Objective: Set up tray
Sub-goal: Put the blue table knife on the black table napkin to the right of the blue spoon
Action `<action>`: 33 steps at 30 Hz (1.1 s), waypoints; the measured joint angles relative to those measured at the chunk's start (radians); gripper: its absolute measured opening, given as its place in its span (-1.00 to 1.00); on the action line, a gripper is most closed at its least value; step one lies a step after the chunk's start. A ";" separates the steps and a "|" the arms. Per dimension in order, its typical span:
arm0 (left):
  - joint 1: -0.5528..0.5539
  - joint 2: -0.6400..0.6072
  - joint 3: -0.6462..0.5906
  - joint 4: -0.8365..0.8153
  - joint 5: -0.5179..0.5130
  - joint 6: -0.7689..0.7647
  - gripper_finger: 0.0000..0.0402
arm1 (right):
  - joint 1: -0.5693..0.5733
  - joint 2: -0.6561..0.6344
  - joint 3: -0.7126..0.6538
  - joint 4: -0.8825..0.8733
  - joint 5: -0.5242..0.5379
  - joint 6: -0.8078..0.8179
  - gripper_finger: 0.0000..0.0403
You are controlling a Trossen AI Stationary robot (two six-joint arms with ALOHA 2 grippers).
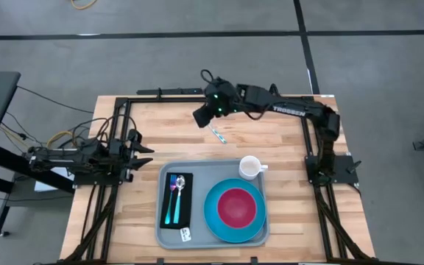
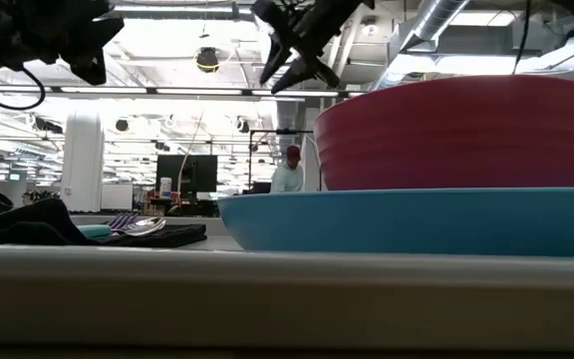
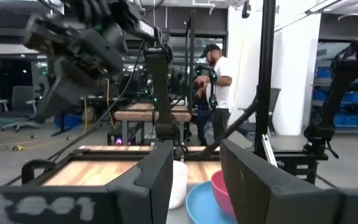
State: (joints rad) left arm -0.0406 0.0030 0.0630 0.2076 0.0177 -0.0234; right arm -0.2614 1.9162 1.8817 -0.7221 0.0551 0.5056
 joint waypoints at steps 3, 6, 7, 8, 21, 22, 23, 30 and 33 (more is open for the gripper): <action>0.000 0.001 -0.003 -0.011 -0.002 -0.007 -0.39 | -0.029 0.038 0.063 -0.093 -0.001 0.001 -0.41; 0.000 0.001 -0.003 -0.011 -0.003 -0.010 -0.39 | -0.056 0.076 0.101 -0.138 -0.001 0.011 -0.41; 0.000 0.001 -0.003 -0.015 -0.003 -0.014 -0.39 | -0.065 0.088 0.111 -0.155 -0.002 0.022 -0.41; 0.000 0.001 -0.003 -0.018 -0.003 -0.016 -0.39 | -0.074 0.099 0.121 -0.166 -0.006 0.029 -0.41; 0.000 0.003 -0.052 0.008 0.003 -0.074 -0.39 | -0.088 0.216 0.128 -0.330 -0.033 0.046 -0.41; 0.000 0.001 -0.052 0.013 0.005 -0.065 -0.39 | -0.085 0.225 0.128 -0.334 -0.033 0.046 -0.41; 0.000 0.001 -0.052 0.021 0.009 -0.053 -0.39 | -0.081 0.232 0.128 -0.333 -0.034 0.046 -0.41; 0.000 0.001 -0.053 0.026 0.051 -0.031 -0.39 | -0.072 0.234 0.128 -0.336 -0.031 0.045 -0.41; 0.000 0.001 -0.053 -0.036 0.066 -0.070 -0.39 | -0.075 0.234 0.128 -0.346 -0.031 0.045 -0.41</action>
State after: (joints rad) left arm -0.0406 0.0036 0.0097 0.1719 0.0833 -0.0935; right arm -0.3362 2.1498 2.0094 -1.0680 0.0238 0.5503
